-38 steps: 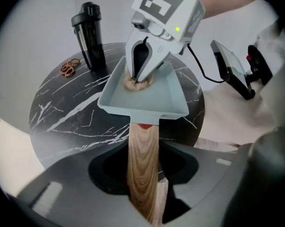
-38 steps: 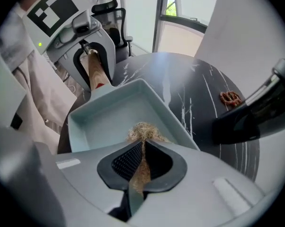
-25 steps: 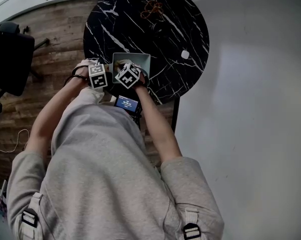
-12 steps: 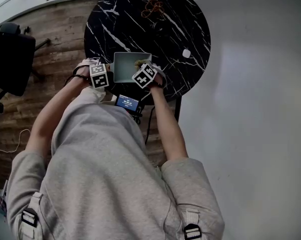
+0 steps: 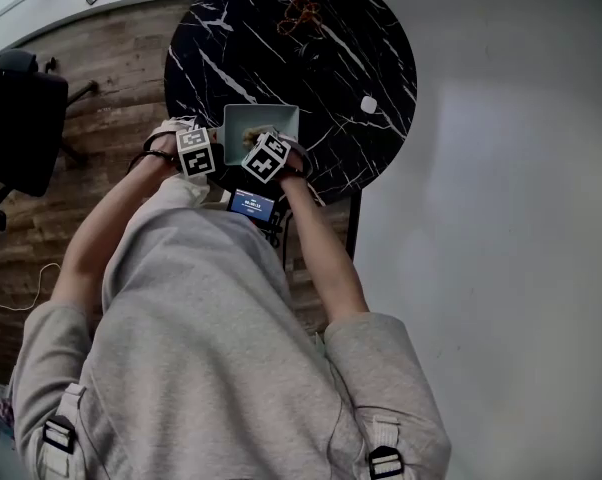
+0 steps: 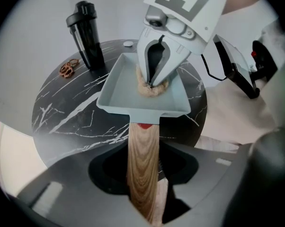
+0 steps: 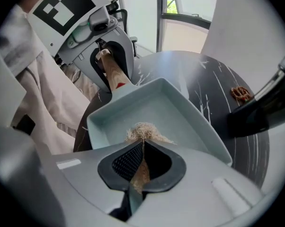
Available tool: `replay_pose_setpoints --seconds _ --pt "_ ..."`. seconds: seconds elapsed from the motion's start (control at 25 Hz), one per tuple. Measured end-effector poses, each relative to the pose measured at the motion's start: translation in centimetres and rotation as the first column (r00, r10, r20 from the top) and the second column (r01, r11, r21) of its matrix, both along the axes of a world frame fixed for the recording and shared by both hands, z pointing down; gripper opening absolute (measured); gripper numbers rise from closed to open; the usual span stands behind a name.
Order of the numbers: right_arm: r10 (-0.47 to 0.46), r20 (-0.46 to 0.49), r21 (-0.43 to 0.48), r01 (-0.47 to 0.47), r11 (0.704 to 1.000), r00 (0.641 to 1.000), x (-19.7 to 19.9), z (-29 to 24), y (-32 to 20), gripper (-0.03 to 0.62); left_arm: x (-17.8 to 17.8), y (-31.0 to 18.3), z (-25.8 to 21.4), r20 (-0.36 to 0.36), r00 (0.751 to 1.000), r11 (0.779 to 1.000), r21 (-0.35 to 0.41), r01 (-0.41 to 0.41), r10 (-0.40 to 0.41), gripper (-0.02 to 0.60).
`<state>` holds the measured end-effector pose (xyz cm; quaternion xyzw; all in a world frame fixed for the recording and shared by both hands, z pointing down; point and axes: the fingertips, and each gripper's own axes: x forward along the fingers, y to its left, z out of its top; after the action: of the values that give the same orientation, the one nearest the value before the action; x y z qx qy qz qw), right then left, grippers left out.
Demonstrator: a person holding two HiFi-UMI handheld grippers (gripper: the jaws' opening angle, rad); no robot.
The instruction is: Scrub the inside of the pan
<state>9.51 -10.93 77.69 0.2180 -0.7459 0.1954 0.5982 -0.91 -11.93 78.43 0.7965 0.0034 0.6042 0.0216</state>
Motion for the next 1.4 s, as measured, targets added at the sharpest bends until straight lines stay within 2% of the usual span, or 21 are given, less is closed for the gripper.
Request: replay_pose_setpoints --seconds 0.16,0.24,0.32,0.4,0.48,0.6,0.72,0.8,0.88,0.92,0.96,1.0,1.12,1.16,1.2,1.24,1.36,1.4 --pt "0.009 0.038 -0.052 -0.007 0.999 0.999 -1.9 0.1 0.6 0.023 0.2 0.1 0.2 -0.001 1.000 1.000 0.013 0.013 -0.013 0.170" --pt "0.076 0.112 -0.112 -0.064 0.992 0.991 -3.5 0.1 1.0 0.023 0.1 0.2 0.4 0.004 1.000 0.999 0.033 0.018 -0.018 0.172" --pt "0.172 0.188 -0.166 -0.141 0.976 0.967 -4.6 -0.3 1.2 0.023 0.1 0.0 0.4 -0.007 1.000 0.998 0.055 0.018 -0.018 0.175" --pt "0.266 0.240 -0.197 -0.221 0.955 0.934 -4.3 -1.5 1.2 0.022 0.6 -0.1 -0.6 -0.072 0.997 0.997 0.071 0.024 -0.019 0.200" --pt "0.344 0.325 -0.239 -0.276 0.931 0.881 -4.0 -3.4 1.6 0.023 0.7 0.0 -2.3 -0.164 0.986 0.995 0.090 0.036 -0.021 0.219" --pt "0.423 0.454 -0.287 -0.321 0.902 0.784 -3.7 -7.3 2.1 0.023 0.3 0.6 -5.5 -0.270 0.962 0.990 0.110 0.084 -0.052 0.221" --pt "0.447 0.574 -0.265 -0.361 0.894 0.686 -2.8 -11.7 2.0 0.023 0.3 1.3 -8.6 -0.337 0.936 0.978 0.136 0.160 -0.106 0.219" --pt "0.430 0.654 -0.227 -0.381 0.897 0.623 -2.3 -14.7 2.1 0.023 0.7 1.9 -10.8 -0.386 0.911 0.962 0.159 0.220 -0.145 0.217" --pt "0.386 0.724 -0.169 -0.396 0.903 0.572 -1.6 -17.8 2.5 0.025 1.5 3.1 -13.5 -0.460 0.866 0.943 0.154 0.294 -0.195 0.216" --pt "0.358 0.757 -0.136 -0.404 0.905 0.547 -1.1 -19.3 2.9 0.025 1.9 3.8 -14.8 -0.506 0.830 0.931 0.129 0.342 -0.235 0.216" --pt "0.328 0.788 -0.103 -0.414 0.904 0.521 -0.7 -20.8 3.4 0.025 2.4 4.6 -16.2 -0.555 0.780 0.913 0.088 0.399 -0.288 0.216" --pt "0.296 0.817 -0.070 -0.426 0.902 0.494 -0.1 -22.2 3.9 0.025 2.7 5.2 -17.8 -0.603 0.718 0.886 0.039 0.462 -0.348 0.215" --pt "0.195 0.885 0.024 -0.461 0.887 0.423 1.3 -25.7 5.9 0.025 2.6 7.5 -22.0 -0.709 0.512 0.777 -0.081 0.624 -0.485 0.191" --pt "0.169 0.901 0.046 -0.474 0.879 0.400 1.6 -26.5 6.9 0.025 2.2 8.7 -22.9 -0.730 0.458 0.742 -0.101 0.662 -0.508 0.180" --pt "0.147 0.913 0.062 -0.486 0.872 0.380 1.9 -27.2 8.0 0.025 1.8 10.1 -23.5 -0.744 0.420 0.713 -0.107 0.693 -0.520 0.174" --pt "0.128 0.922 0.076 -0.494 0.866 0.366 2.1 -27.8 9.1 0.025 1.5 11.7 -24.2 -0.754 0.403 0.692 -0.094 0.716 -0.519 0.165" --pt "0.074 0.931 0.125 -0.504 0.855 0.357 2.4 -29.4 12.6 0.026 1.1 16.4 -25.8 -0.768 0.406 0.665 -0.034 0.746 -0.495 0.150" --pt "0.059 0.931 0.143 -0.508 0.850 0.360 2.5 -29.9 13.6 0.026 1.0 17.5 -26.3 -0.772 0.400 0.657 -0.030 0.754 -0.494 0.149"
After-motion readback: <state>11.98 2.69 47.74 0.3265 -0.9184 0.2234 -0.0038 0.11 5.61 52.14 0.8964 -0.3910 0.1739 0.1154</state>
